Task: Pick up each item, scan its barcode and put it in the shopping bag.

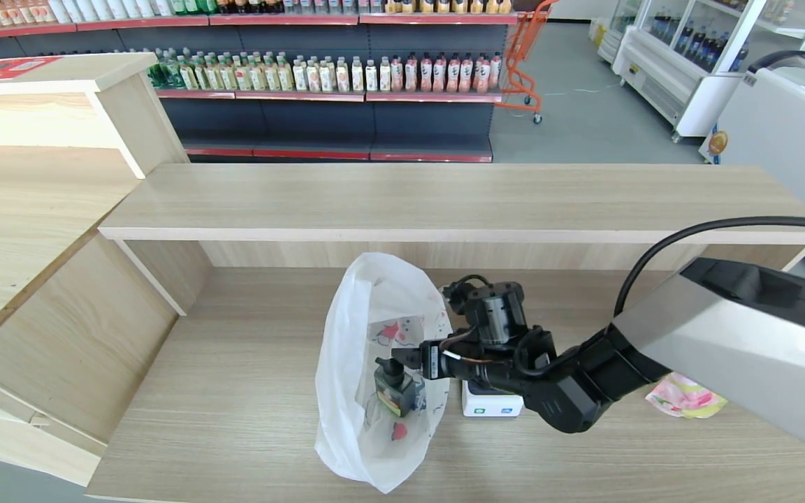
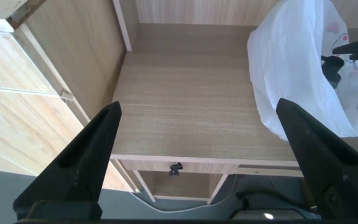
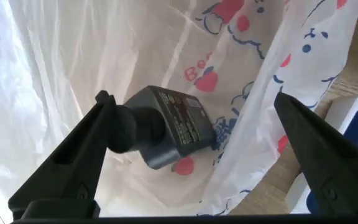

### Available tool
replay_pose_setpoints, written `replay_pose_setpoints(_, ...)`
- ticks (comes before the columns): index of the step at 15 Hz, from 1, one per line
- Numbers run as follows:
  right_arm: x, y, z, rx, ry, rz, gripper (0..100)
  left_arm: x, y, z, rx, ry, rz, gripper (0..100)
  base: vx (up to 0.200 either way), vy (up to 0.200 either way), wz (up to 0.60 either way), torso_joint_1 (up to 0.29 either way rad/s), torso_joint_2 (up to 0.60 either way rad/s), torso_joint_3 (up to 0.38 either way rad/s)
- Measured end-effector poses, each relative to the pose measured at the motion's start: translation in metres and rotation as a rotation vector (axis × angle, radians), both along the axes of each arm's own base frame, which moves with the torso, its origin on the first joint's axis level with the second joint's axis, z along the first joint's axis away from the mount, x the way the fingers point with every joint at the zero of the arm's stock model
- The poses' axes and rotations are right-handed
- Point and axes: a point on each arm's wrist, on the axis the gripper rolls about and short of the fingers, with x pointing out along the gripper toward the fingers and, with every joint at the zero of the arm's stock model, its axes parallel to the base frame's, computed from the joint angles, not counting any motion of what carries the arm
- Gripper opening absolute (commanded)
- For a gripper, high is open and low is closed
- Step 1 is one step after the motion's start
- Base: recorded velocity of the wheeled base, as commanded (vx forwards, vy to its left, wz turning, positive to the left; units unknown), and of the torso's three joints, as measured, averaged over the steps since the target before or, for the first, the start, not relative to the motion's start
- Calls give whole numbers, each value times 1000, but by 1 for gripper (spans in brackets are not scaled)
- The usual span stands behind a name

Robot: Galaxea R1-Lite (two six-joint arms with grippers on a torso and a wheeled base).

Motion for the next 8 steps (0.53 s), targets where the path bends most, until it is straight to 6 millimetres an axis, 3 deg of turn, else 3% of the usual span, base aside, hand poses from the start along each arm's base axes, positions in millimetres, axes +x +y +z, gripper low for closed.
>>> replay_pose_setpoints(5,13,-39,21,81,56,-137,100,0,0,0,0,0,0,100,0,0,0,0,0,0)
replay_pose_setpoints(8,6,-56,42,100,27,-163,100,0,0,0,0,0,0,100,0,0,0,0,0,0)
